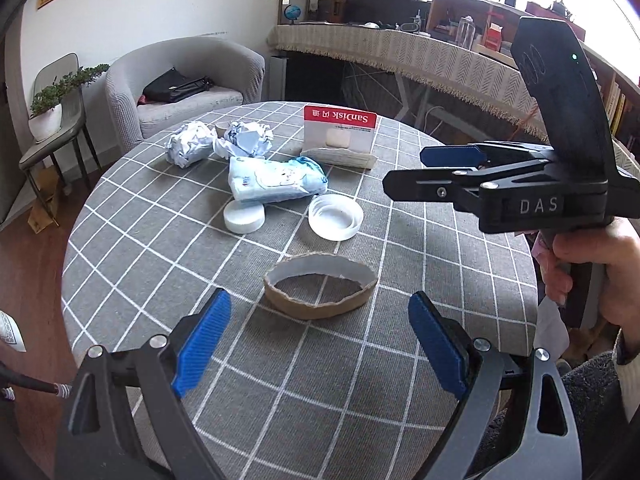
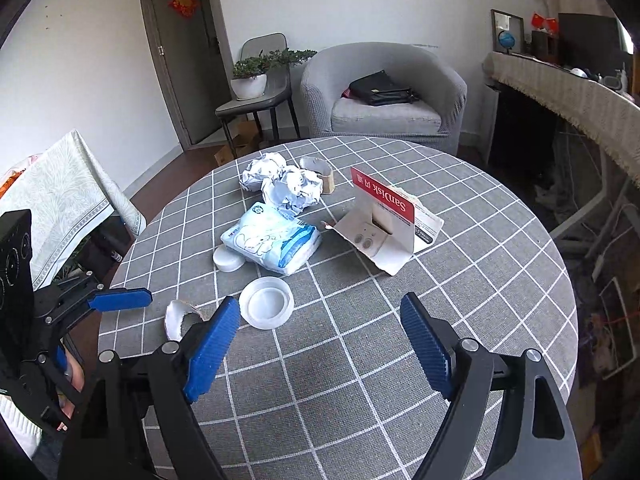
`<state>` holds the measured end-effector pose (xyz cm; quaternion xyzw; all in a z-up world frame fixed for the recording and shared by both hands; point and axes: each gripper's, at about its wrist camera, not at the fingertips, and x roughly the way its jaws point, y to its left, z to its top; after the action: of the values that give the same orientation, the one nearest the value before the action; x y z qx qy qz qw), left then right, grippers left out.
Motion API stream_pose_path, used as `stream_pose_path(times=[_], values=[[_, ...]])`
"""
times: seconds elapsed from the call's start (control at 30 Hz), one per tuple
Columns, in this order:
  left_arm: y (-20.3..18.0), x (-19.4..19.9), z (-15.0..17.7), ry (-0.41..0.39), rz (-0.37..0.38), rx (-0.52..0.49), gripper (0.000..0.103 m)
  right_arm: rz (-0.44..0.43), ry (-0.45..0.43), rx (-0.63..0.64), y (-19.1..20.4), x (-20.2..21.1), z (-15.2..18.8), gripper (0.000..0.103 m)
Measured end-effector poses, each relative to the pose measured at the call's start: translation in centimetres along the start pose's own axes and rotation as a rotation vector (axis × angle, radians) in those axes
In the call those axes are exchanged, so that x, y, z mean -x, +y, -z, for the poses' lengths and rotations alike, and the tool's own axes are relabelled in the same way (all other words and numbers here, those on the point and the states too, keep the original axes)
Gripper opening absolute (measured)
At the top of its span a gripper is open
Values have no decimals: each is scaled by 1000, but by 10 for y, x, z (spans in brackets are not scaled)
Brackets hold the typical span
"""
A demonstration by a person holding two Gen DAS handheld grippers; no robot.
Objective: Collect trash
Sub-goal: 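Move both grippers back to the table toward the cardboard ring and white lid, then grasp the cardboard tube ring with the left gripper while the right grasps the white lid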
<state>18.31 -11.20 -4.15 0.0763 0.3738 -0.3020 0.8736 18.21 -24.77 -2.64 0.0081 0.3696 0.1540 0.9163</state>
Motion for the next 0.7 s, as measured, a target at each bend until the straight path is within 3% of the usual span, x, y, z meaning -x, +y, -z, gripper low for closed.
stream_pose_path(times=[0.13,0.4,0.7], values=[[-1,-11,-6,29,4,13,91,-33,21,1,-1,-6,-3,84],[5,-15,-4,33,-15,29,66,-59,40,28,12,-8,-2,84],[14,0,-6,13,-18,56,65,-58,81,60,32,-27,-7,83]])
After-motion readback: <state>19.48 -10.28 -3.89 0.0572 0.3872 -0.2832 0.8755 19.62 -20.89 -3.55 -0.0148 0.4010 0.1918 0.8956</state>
